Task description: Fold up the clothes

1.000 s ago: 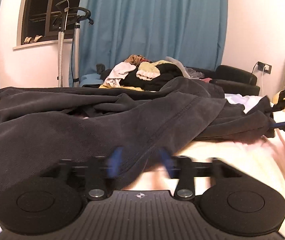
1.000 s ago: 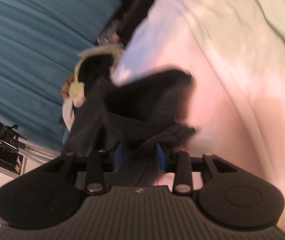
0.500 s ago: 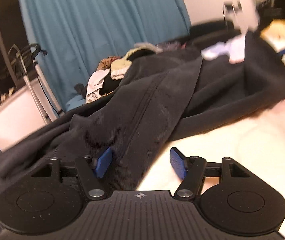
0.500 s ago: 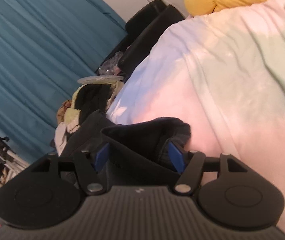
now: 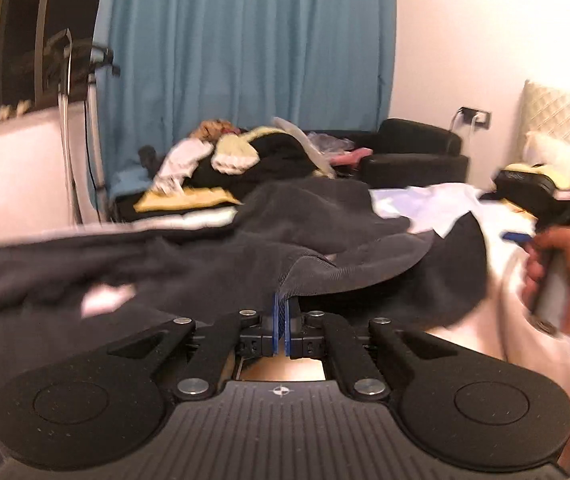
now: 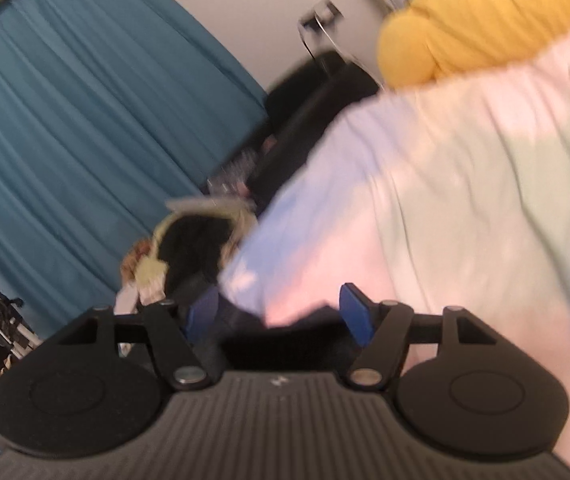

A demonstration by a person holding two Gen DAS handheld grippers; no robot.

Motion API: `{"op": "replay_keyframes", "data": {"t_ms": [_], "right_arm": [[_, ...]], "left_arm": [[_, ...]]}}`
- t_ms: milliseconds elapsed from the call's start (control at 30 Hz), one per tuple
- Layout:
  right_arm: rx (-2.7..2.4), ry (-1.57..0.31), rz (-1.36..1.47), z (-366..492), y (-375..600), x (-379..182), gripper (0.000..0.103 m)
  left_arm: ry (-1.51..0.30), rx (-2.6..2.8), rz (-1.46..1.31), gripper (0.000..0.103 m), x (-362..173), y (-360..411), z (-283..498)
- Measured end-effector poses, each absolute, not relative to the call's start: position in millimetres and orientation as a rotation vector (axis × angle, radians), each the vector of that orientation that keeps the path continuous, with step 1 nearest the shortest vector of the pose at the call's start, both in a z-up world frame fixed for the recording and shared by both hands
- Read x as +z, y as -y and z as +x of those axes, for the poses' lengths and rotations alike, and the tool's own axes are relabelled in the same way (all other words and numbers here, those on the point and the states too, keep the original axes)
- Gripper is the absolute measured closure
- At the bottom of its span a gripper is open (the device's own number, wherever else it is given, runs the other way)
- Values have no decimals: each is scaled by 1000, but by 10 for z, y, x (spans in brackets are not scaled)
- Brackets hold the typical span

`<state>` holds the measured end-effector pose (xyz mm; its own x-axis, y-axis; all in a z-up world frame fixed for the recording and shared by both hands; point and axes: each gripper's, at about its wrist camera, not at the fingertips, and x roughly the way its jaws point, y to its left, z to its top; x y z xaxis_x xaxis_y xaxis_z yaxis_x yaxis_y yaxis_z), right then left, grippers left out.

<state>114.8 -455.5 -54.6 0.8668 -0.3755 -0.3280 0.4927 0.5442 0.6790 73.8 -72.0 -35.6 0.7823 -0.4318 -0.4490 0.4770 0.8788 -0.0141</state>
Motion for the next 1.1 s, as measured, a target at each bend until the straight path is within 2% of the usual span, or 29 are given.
{"op": "replay_keyframes", "data": {"t_ms": [167, 433, 667, 833, 933, 967, 1000, 1067, 1100], "right_arm": [[-360, -149, 840, 1076, 4465, -366, 31], [-125, -508, 1185, 1340, 4427, -764, 30], [-198, -591, 1142, 1509, 4429, -946, 30], [-259, -563, 1275, 1602, 4626, -1217, 32], [-253, -513, 1266, 1674, 4728, -1224, 51], [-261, -489, 1224, 1685, 4756, -1187, 66], [-270, -464, 1182, 1696, 4783, -1150, 70], [-296, -420, 1097, 1702, 4808, -1073, 72], [-311, -401, 1059, 1704, 4819, -1042, 77]], "left_arm": [[-472, -479, 42, 99, -551, 536, 454], [-440, -462, -86, 99, -488, 348, 496], [-460, -475, -138, 98, -482, 301, 557], [-466, -483, -194, 98, -494, 218, 601], [-460, -489, -220, 98, -486, 174, 608], [-458, -493, -228, 98, -485, 165, 604], [-455, -498, -234, 98, -485, 159, 599], [-448, -509, -232, 98, -489, 159, 587], [-446, -515, -231, 98, -493, 160, 585]]}}
